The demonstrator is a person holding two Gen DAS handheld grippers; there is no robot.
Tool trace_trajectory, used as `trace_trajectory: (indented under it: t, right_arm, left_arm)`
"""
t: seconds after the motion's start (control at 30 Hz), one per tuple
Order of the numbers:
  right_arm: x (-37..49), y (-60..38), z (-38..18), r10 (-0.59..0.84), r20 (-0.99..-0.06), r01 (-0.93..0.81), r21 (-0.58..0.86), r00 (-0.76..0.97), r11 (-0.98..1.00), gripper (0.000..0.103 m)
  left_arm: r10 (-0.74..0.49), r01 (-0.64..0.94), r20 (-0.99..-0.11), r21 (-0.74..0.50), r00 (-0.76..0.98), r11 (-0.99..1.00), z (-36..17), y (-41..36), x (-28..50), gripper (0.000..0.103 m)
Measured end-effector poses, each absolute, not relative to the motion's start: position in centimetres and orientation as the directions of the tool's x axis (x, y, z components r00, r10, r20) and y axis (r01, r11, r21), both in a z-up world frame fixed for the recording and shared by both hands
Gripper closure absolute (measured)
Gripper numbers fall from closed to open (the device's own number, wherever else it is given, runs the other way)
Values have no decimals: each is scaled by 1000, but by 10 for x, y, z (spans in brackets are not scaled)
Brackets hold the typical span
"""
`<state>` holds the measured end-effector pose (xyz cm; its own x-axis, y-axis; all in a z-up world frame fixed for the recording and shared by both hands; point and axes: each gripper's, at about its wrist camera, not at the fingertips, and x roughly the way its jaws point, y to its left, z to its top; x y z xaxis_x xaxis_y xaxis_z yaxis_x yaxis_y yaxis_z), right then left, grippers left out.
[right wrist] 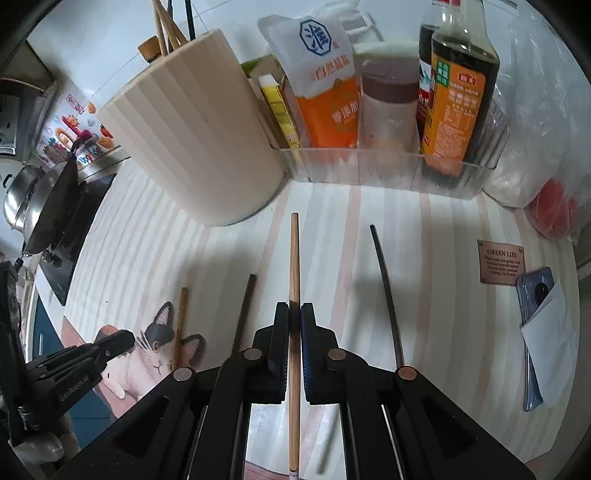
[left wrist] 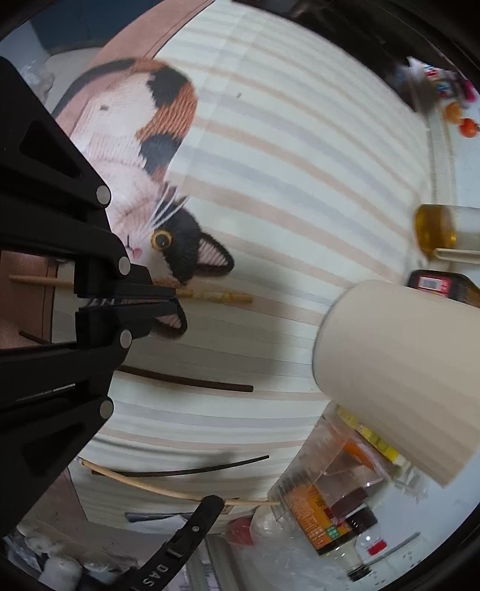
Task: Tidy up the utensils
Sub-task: 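Lift both light wooden chopsticks upright off the cloth toward the beige holder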
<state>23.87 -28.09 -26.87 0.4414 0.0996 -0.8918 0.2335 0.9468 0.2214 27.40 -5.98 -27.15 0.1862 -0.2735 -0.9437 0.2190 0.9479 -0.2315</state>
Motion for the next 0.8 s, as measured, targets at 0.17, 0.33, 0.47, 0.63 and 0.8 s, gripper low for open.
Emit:
trace_trajectory:
  t: [0.17,0.33,0.47,0.63,0.8]
  right_arm:
    - [237,-284,-274,99,-896,261,229,434,938,97]
    - [234,-288,-277,86,-898,277,223,431,935,97]
    - [233,-293,-279,73,-901,298,216,428,930,97]
    - [231,-295,-272,69,-894,300,220,444,928,97]
    - [227,-295,-255,60,-875,278,217,481,936,97]
  left_arm:
    - [-232,216,-964,-201,132,955,-303,-78,287,64]
    - [-136,293,-976,-81,169,953,-318,-100,283,68]
    - [-105,329,-971,-30,213,944,-316,-110,281,99]
    - [-136,291,-968,-71,209,954,-310,-94,276,99]
    - [-185,275,-944,-107,274,955,-276,-61,252,99]
